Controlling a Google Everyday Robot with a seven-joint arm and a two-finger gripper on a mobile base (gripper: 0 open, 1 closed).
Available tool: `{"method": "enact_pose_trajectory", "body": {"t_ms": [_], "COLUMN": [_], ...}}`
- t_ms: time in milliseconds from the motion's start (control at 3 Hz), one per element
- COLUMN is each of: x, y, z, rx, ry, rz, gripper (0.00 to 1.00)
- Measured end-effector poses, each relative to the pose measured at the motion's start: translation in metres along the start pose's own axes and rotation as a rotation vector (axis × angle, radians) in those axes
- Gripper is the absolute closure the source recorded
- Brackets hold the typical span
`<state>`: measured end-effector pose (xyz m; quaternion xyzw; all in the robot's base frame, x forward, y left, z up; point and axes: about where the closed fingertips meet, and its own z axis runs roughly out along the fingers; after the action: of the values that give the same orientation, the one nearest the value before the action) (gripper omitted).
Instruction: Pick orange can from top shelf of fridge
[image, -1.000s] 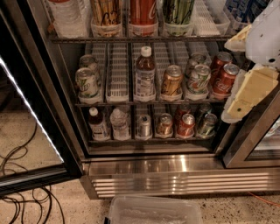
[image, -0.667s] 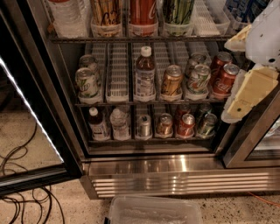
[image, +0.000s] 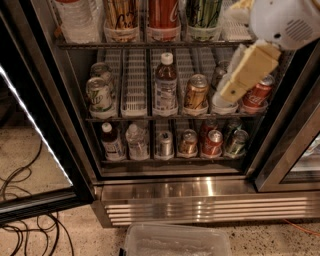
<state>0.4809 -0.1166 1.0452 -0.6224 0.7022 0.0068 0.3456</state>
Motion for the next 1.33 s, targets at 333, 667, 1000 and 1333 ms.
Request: {"method": "enact_pose_trajectory", "body": {"t_ms": [333, 667, 1000, 1333], "x": [-0.043, -0.043, -0.056, -0.088], "y": [-0.036, -0.036, -0.034, -0.035], "z": [0.006, 0.006, 0.020, 0.049], "rx": [0.082, 0.082, 0.061, 0.049], "ry": [-0.189, -0.189, -0.217, -0.315], "rz": [0.044, 0.043, 0.036, 0.054], "gripper": [0.00, 0.00, 0.00, 0.00]}}
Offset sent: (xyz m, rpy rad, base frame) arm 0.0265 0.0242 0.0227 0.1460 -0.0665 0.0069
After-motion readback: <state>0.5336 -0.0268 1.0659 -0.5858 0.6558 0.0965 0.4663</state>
